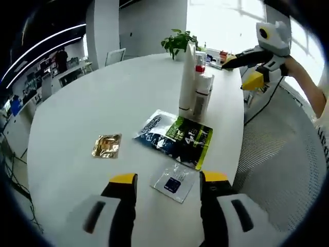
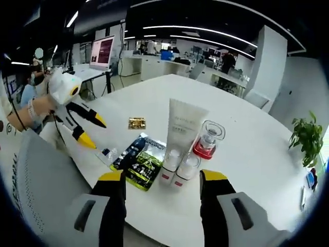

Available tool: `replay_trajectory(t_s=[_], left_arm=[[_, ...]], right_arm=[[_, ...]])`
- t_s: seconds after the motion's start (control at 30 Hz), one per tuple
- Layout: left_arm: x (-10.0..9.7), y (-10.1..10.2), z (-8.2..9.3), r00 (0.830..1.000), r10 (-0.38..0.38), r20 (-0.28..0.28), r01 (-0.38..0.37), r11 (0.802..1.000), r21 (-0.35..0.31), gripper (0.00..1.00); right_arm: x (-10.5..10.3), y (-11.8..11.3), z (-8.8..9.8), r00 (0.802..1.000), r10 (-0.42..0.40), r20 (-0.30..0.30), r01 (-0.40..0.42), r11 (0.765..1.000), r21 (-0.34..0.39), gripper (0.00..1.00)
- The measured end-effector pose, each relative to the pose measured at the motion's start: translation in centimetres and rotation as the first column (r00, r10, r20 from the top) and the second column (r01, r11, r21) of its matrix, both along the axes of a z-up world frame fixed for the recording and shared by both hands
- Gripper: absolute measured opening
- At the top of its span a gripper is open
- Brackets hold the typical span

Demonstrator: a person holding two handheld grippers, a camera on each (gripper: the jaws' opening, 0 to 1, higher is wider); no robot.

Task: Arrange the skincare products in the storage area until every visible bottle or jar stands upright without overlapping.

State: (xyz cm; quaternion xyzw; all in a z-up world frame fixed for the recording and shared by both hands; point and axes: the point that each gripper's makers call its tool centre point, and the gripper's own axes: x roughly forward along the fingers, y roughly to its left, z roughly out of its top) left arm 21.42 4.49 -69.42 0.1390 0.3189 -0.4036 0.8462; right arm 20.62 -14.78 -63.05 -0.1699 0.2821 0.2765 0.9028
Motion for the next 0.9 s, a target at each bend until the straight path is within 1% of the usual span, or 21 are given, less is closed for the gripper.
replay_trajectory(t_s=[0.07,0.2,0.23,0.3,0.33,0.37,0.5,0.57,0.73,0.9], left_arm=[[0.0,0.2,0.7,1.0,0.003,0.025,-0.003,1.0,0.001,0.56],[-0.2,0.5,2.2,0.998,0.027,0.055,-0.028,1.0,0.007,0.66],[0.1,0.7,2.4,0.997,0.047,0.063,-0.047,0.999,0.011,0.72],[-0.2,0.7,2.8,0.997,0.058,0.058,-0.059,0.998,0.009,0.79],[-0.3,0.6,3.1,0.996,0.064,0.069,-0.064,0.998,0.007,0.83],[-0.1,0.8,3.1,0.995,0.065,0.074,-0.066,0.998,0.004,0.86],[-0.6,0.5,3.6,0.995,0.066,0.081,-0.067,0.998,0.006,0.94],[-0.4,0.5,3.7,0.994,0.077,0.083,-0.077,0.997,-0.009,0.99],[-0.4,0.6,3.9,0.993,0.079,0.085,-0.078,0.997,-0.013,0.99],[-0.4,0.9,4.1,0.992,0.087,0.087,-0.086,0.996,-0.012,0.99]], right_arm=[[0.1,-0.1,0.1,1.0,-0.005,0.005,0.005,1.0,0.001,0.66],[0.2,-0.1,0.2,1.0,-0.008,0.01,0.008,1.0,0.009,0.74],[0.2,-0.2,0.3,1.0,-0.008,0.014,0.008,1.0,0.01,0.75],[0.2,-0.2,0.4,1.0,-0.005,0.013,0.005,1.0,0.011,0.78],[0.2,-0.2,0.4,1.0,-0.003,0.015,0.003,1.0,0.011,0.79],[0.2,-0.2,0.5,1.0,-0.004,0.018,0.003,1.0,0.012,0.81],[0.0,-0.1,0.4,1.0,0.0,0.016,0.0,1.0,0.016,0.85],[0.0,-0.1,0.3,1.0,-0.003,0.014,0.003,1.0,0.017,0.88],[0.2,-0.2,0.5,1.0,0.002,0.023,-0.003,1.0,0.016,0.89],[0.4,0.0,0.7,0.999,0.013,0.038,-0.013,1.0,0.009,0.93]])
